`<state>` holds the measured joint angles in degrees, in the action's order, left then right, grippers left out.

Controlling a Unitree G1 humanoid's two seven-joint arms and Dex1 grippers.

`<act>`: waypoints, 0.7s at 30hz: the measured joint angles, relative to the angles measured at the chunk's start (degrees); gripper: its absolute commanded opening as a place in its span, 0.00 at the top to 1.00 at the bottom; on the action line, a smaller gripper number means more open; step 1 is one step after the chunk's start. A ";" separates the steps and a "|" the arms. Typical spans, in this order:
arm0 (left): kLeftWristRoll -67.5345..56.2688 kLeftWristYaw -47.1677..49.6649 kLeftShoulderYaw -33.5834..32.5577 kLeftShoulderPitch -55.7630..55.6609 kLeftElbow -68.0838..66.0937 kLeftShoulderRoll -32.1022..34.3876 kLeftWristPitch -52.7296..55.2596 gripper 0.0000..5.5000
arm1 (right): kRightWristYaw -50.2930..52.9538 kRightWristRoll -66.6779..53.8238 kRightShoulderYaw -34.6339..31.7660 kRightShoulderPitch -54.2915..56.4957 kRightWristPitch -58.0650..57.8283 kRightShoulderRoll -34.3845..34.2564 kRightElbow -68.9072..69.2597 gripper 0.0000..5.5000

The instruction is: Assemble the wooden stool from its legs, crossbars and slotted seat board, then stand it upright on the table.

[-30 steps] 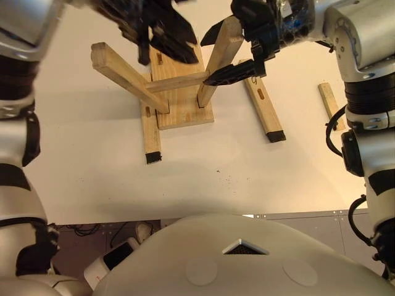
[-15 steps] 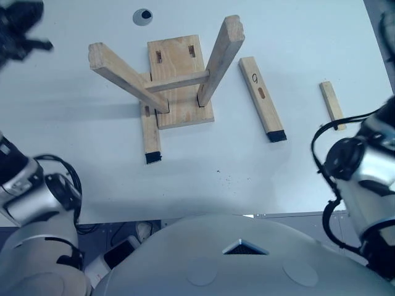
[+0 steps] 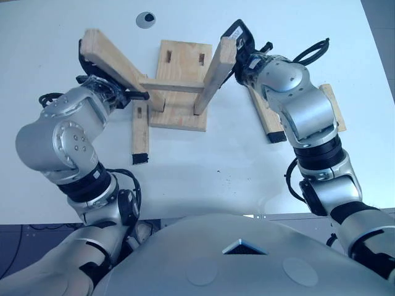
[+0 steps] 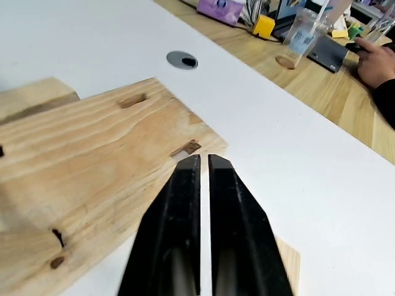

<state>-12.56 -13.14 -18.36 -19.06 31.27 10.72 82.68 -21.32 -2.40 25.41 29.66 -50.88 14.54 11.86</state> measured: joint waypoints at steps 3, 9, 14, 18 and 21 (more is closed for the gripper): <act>0.77 0.67 0.54 -2.88 -7.58 0.87 -6.33 1.00 | -5.13 -1.40 5.96 0.23 -0.86 -0.72 2.67 0.99; 2.23 -0.11 4.15 -4.43 -21.91 4.61 -18.96 1.00 | -7.41 -2.11 6.69 4.57 0.55 -2.97 2.10 0.99; -3.47 -11.23 6.26 1.68 -15.03 16.99 -14.77 1.00 | -8.04 0.74 1.50 7.40 11.36 1.83 -14.68 0.99; -9.81 -25.98 13.71 11.57 -0.88 33.50 -13.73 1.00 | -10.00 5.13 1.18 9.43 22.53 4.39 -35.33 0.99; -13.71 -33.39 17.43 14.23 6.37 39.71 -16.69 1.00 | -12.89 7.00 1.60 12.68 30.19 3.96 -47.26 0.99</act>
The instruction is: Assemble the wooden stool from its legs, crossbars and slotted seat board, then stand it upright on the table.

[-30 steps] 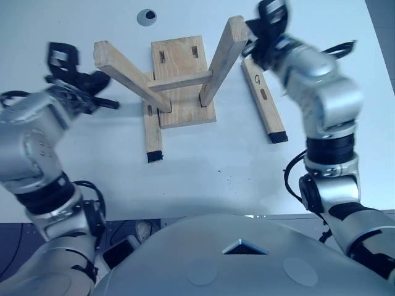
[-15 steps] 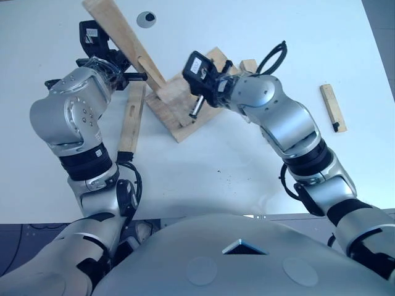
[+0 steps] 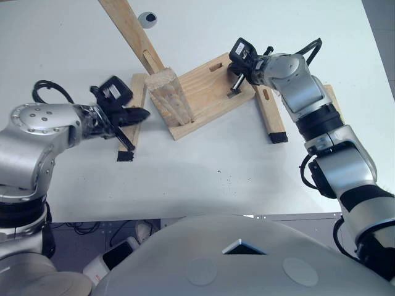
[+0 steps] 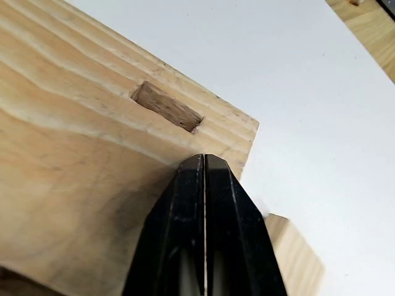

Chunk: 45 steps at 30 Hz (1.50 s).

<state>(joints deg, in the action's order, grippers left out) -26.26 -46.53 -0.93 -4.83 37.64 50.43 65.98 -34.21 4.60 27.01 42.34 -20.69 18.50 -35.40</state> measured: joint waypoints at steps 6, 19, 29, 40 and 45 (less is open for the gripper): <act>-0.79 0.33 10.81 4.20 3.08 -1.78 -2.59 1.00 | -8.58 1.68 0.23 3.60 3.69 0.26 -6.88 0.99; 7.68 8.64 17.47 3.12 -12.60 -8.07 -12.53 1.00 | -30.59 5.89 6.61 -7.91 -1.08 14.57 25.99 0.99; 11.58 15.13 14.05 -0.89 -19.72 -12.68 -13.55 1.00 | -29.84 -4.54 0.08 -7.30 -13.38 4.24 36.68 0.99; 11.58 16.02 11.12 -2.02 -23.27 -13.74 -11.04 1.00 | -16.83 2.18 -5.18 0.76 5.25 2.86 -3.50 0.99; 12.75 18.42 10.37 -6.24 -30.35 -17.33 -11.72 1.00 | -25.50 1.64 -1.82 -5.23 5.34 3.08 3.31 0.99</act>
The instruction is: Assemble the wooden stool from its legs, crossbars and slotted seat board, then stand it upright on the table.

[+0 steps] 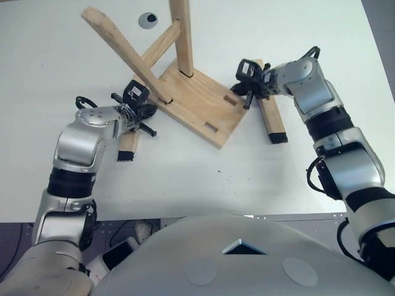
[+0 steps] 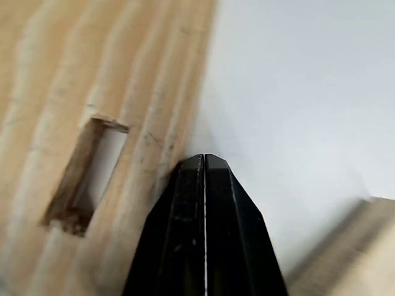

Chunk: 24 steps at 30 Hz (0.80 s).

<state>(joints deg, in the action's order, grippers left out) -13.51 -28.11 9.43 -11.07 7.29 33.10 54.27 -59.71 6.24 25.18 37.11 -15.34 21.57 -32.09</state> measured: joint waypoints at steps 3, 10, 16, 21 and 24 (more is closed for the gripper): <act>0.73 1.29 -0.93 -4.86 -8.71 -3.74 -3.37 1.00 | -7.10 -2.02 2.05 -5.25 -5.05 2.21 13.05 0.99; 1.91 3.33 -1.57 -12.30 -20.84 -12.17 -8.53 1.00 | -0.40 -0.79 0.17 -6.15 -13.47 3.57 20.87 0.99; 2.14 3.01 -2.62 -13.74 -22.97 -13.67 -9.59 1.00 | 6.69 -3.31 -6.74 -6.36 -22.94 3.54 24.40 0.94; 1.22 3.20 -7.16 -11.22 -16.09 -9.36 -3.34 1.00 | 11.15 -11.41 -21.50 -5.06 -33.79 4.26 28.62 0.78; 1.10 2.74 -8.30 -10.67 -7.97 -5.72 -0.16 1.00 | 15.17 -10.67 -25.30 -5.41 -34.86 8.93 25.18 0.69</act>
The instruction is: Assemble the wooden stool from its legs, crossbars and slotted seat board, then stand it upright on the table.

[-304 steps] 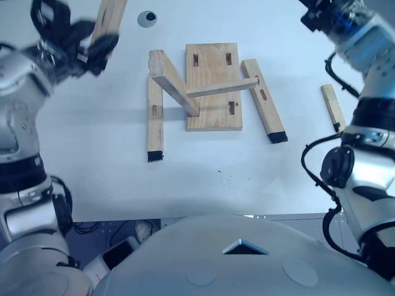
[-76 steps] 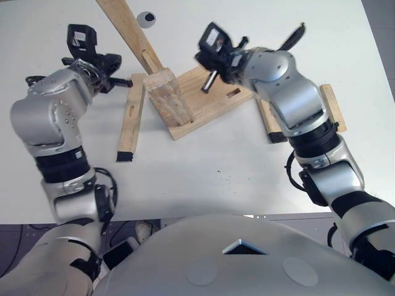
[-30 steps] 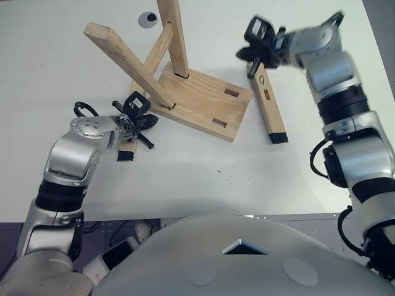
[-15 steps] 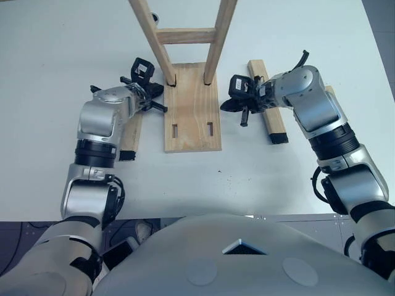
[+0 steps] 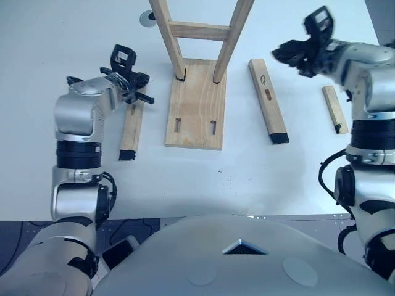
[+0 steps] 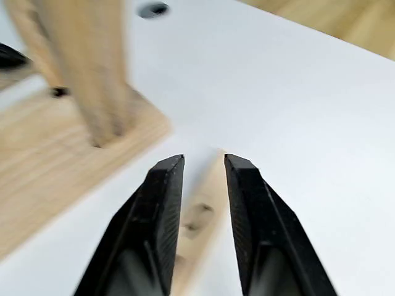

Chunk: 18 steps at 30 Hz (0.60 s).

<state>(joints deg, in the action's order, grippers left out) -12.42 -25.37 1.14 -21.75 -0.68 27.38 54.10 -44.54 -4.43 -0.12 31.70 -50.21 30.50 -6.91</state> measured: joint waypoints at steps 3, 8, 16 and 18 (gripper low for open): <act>1.59 2.71 -1.95 4.13 6.52 2.03 -0.04 1.00 | -2.06 -0.49 -0.24 -5.67 -1.25 6.38 0.83 0.60; 2.36 12.02 -14.11 11.58 12.64 -1.12 -3.06 1.00 | -9.16 -1.30 0.85 -9.71 -1.83 17.76 -0.05 0.43; 2.06 19.13 -23.73 15.38 16.34 -6.33 -10.63 1.00 | -15.20 -2.12 4.32 -9.70 -0.98 23.06 -4.23 0.37; 1.95 18.84 -23.11 15.32 16.34 -6.92 -10.90 1.00 | -14.26 -2.05 4.26 -12.33 0.12 24.06 -6.29 0.37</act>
<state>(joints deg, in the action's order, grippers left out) -10.47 -6.53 -21.98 -6.42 15.67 20.46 43.20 -58.80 -6.48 4.14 19.37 -50.09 54.56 -13.20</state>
